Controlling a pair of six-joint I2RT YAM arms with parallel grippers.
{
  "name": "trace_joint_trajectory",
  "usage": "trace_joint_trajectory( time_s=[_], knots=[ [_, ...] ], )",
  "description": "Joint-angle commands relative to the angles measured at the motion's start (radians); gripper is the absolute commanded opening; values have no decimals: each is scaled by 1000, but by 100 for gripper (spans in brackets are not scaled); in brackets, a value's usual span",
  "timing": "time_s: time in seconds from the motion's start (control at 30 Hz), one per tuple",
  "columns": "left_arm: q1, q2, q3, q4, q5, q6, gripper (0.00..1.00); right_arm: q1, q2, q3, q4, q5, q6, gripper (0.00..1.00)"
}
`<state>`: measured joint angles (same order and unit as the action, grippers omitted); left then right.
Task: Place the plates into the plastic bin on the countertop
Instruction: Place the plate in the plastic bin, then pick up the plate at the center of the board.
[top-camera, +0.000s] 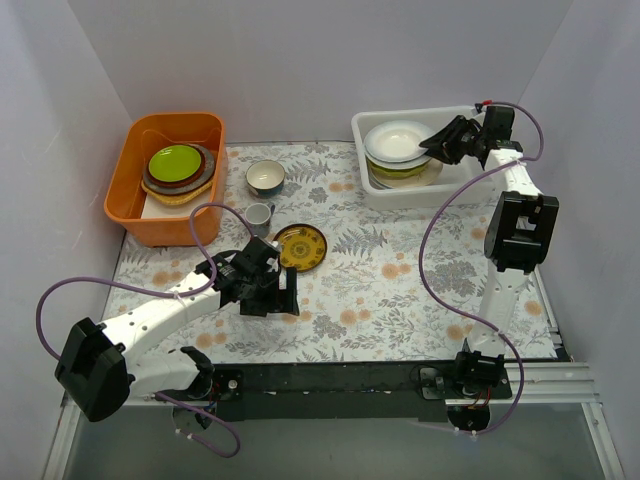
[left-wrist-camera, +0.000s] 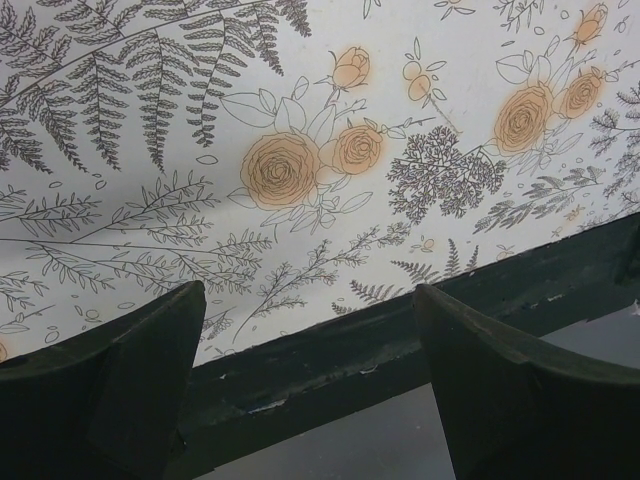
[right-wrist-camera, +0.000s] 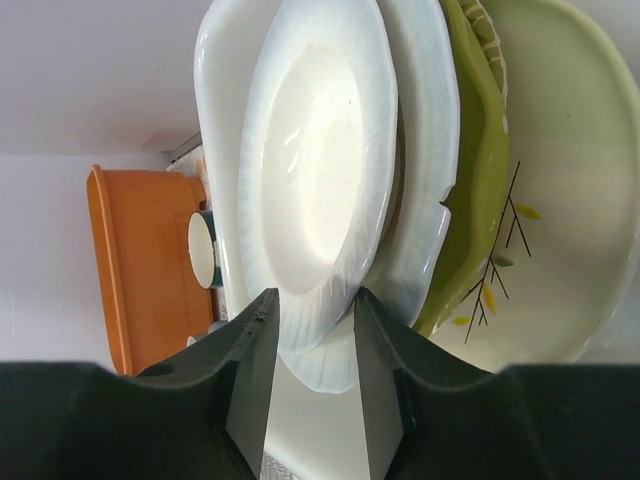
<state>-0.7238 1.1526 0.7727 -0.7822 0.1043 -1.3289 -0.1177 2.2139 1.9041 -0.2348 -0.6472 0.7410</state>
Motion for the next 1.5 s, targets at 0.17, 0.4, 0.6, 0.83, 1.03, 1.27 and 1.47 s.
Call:
trace_joint_trajectory(
  time_s=[0.17, 0.4, 0.6, 0.83, 1.03, 1.27, 1.47],
  knots=[
    [4, 7, -3, 9, 60, -18, 85, -7, -108, -40, -67, 38, -98, 48],
    [4, -5, -7, 27, 60, -32, 84, -17, -178, -89, -90, 31, -132, 51],
    [4, -27, -41, 57, 58, -72, 85, -39, -278, -184, -66, 4, -143, 52],
    [4, -34, -75, 104, 71, -134, 87, -43, -482, -388, -38, -38, -173, 52],
    [4, -54, -98, 162, 71, -202, 98, -8, -700, -600, 0, -68, -175, 52],
    [4, -111, -130, 225, 0, -305, 98, 154, -920, -825, 14, -22, -177, 53],
    [9, -137, -177, 288, -43, -398, 98, 297, -1011, -1002, 57, 55, -146, 53]
  ],
)
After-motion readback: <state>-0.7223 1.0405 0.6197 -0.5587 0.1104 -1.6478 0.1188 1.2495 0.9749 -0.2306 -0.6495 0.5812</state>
